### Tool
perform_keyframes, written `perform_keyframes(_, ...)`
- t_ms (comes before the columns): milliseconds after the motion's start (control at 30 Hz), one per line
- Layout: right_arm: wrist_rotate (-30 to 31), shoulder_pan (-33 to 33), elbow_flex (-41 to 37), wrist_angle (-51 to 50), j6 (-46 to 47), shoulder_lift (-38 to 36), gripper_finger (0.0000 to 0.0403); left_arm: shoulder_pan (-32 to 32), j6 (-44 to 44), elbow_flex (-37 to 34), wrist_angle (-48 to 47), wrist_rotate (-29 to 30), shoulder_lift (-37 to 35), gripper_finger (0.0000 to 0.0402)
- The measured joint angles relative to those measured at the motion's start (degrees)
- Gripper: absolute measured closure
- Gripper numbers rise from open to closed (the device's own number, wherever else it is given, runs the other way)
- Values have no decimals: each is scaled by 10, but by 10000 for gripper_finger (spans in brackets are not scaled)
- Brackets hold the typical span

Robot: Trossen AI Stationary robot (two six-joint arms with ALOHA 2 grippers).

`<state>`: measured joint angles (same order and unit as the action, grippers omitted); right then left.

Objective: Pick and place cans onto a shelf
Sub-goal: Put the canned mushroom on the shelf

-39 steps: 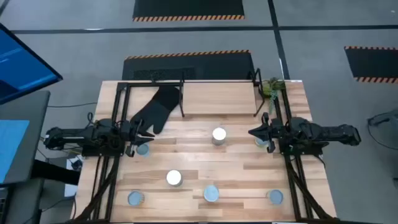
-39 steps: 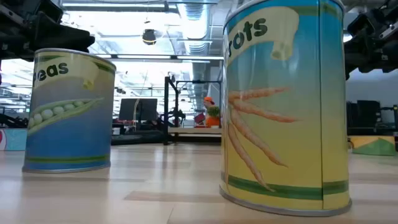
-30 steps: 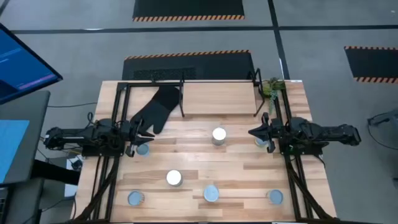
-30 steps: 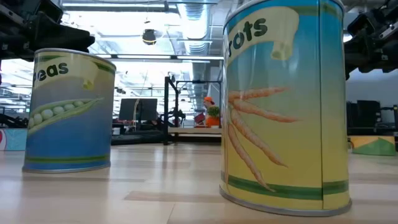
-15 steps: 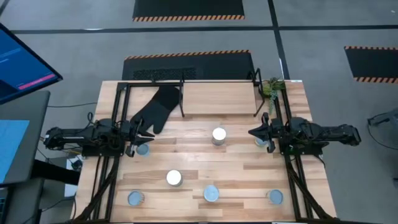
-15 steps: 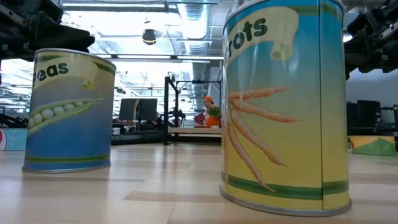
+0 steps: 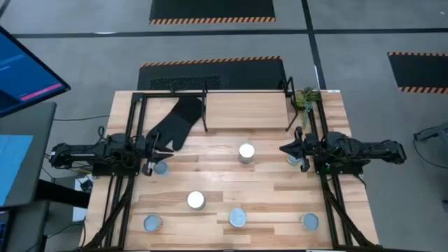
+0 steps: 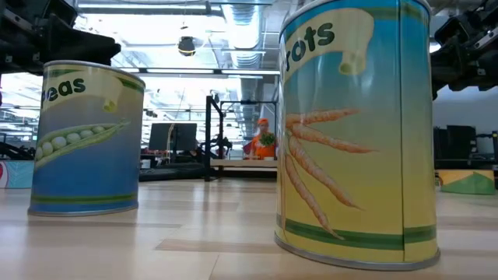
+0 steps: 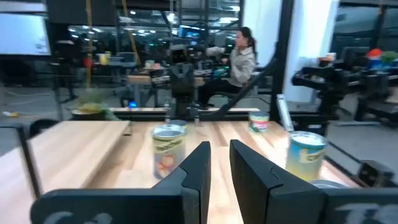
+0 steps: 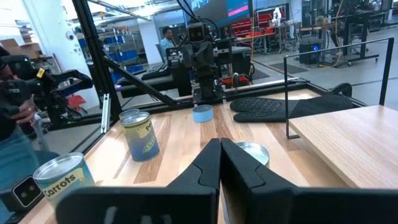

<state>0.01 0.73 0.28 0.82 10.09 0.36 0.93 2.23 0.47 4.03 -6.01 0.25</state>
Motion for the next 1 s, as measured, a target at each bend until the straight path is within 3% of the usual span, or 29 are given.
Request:
perform_keyframes(333,1,0,0,1,0,0,369,0,122,0,-4,5,0,352)
perform_keyframes(567,0,2,0,19,-9,0,369,0,172,0,-12,85,0,352)
perform_keyframes(1000,16,1,0,168,253,0,369,0,239,0,-4,206,19,352)
